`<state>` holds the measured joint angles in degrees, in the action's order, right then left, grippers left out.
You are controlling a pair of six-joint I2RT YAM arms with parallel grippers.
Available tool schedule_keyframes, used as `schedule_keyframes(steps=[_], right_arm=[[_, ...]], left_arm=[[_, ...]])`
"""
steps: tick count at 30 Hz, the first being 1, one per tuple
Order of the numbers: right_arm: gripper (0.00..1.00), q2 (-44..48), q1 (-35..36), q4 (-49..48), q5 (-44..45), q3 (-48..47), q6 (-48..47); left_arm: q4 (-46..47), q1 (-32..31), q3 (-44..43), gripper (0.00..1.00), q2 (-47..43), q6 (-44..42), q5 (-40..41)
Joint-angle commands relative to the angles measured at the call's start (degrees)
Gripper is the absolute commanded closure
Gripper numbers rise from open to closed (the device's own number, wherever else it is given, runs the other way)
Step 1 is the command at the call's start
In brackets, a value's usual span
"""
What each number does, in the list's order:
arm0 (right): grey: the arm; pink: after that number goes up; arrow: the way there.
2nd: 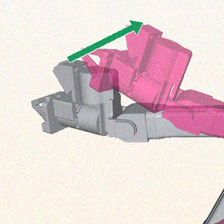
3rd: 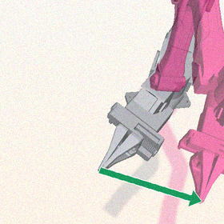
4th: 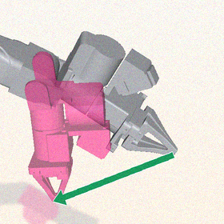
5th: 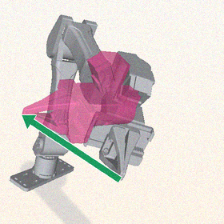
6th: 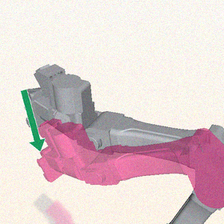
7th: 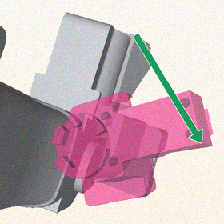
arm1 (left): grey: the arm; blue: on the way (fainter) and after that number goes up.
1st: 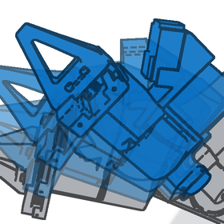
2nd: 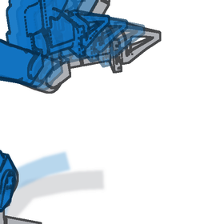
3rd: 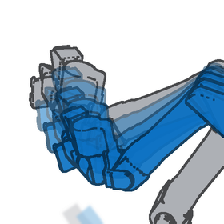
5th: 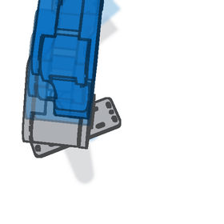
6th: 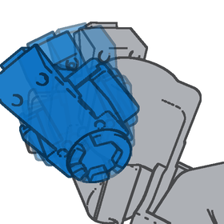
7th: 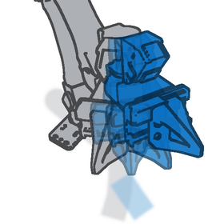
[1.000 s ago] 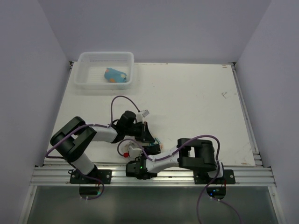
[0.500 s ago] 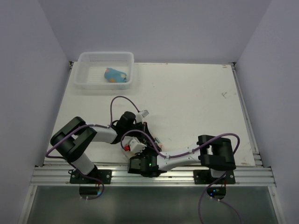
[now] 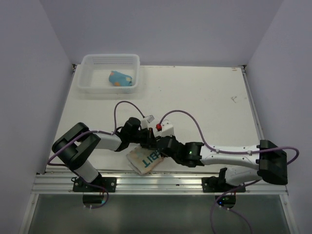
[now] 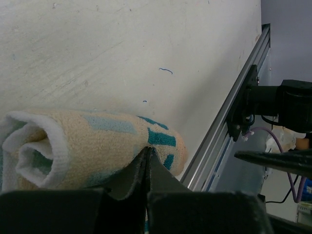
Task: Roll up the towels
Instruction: Roll the towel
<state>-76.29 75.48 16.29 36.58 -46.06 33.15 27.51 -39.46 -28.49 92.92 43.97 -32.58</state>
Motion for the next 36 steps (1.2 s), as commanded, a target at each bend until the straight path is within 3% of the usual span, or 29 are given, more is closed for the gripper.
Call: schedule_keyframes(steps=[1,10,36], right_arm=[[0.59,3.51,-6.54,-7.41,-14.23,4.3,6.66],[0.59,2.2,-16.41,-18.14,-29.45,13.72,15.19],[0.57,-5.62,-18.27,-22.89,-34.56,19.26,18.36]], left_arm=[[-4.3,-0.26,2.12,1.0,-0.11,-1.51,4.8],[-4.74,-0.97,2.47,1.0,-0.81,-1.16,5.51],[-5.09,-1.67,4.32,1.0,-2.92,-1.34,8.41]])
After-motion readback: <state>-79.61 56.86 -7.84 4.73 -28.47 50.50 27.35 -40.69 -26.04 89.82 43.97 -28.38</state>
